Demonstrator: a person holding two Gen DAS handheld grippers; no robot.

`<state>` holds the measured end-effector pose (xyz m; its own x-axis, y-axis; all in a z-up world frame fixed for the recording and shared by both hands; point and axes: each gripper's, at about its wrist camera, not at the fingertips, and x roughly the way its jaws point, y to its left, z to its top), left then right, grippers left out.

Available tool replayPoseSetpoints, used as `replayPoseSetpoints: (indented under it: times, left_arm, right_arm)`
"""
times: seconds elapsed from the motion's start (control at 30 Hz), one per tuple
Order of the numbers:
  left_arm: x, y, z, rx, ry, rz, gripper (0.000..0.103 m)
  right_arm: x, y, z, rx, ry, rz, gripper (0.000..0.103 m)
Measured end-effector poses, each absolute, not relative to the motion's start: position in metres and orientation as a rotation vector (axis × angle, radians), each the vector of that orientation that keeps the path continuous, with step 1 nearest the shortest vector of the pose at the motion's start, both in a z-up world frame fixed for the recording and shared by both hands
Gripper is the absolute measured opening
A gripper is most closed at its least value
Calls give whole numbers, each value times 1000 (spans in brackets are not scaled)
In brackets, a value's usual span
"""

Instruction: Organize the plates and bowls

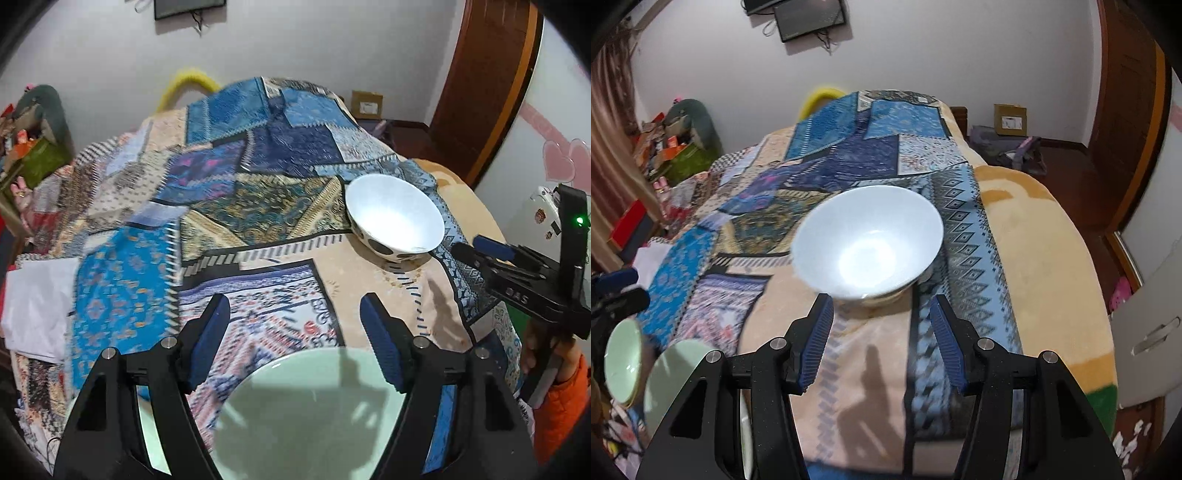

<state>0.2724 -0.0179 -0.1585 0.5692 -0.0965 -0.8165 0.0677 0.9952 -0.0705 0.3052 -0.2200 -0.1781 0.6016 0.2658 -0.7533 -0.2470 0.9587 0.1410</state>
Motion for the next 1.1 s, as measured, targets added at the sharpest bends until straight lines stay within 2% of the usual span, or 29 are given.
replayPoseSetpoints:
  times: [0.13, 0.37, 0.5, 0.9, 1.1]
  left_arm:
    - [292, -22, -176, -48, 988, -109, 73]
    - [307, -24, -187, -38, 1001, -118, 73]
    - [309, -25, -189, -21, 997, -123, 73]
    - [316, -26, -203, -78, 1024, -133, 72]
    - [325, -38, -220, -82, 1088, -156, 59]
  right_arm:
    - [331, -223, -193, 57, 900, 282, 51]
    - [366, -227, -210, 56, 944, 272, 28]
    - [378, -226, -220, 51, 975, 284, 20]
    - [344, -195, -221, -53, 976, 461, 18]
    - [331, -190, -223, -30, 996, 510, 18]
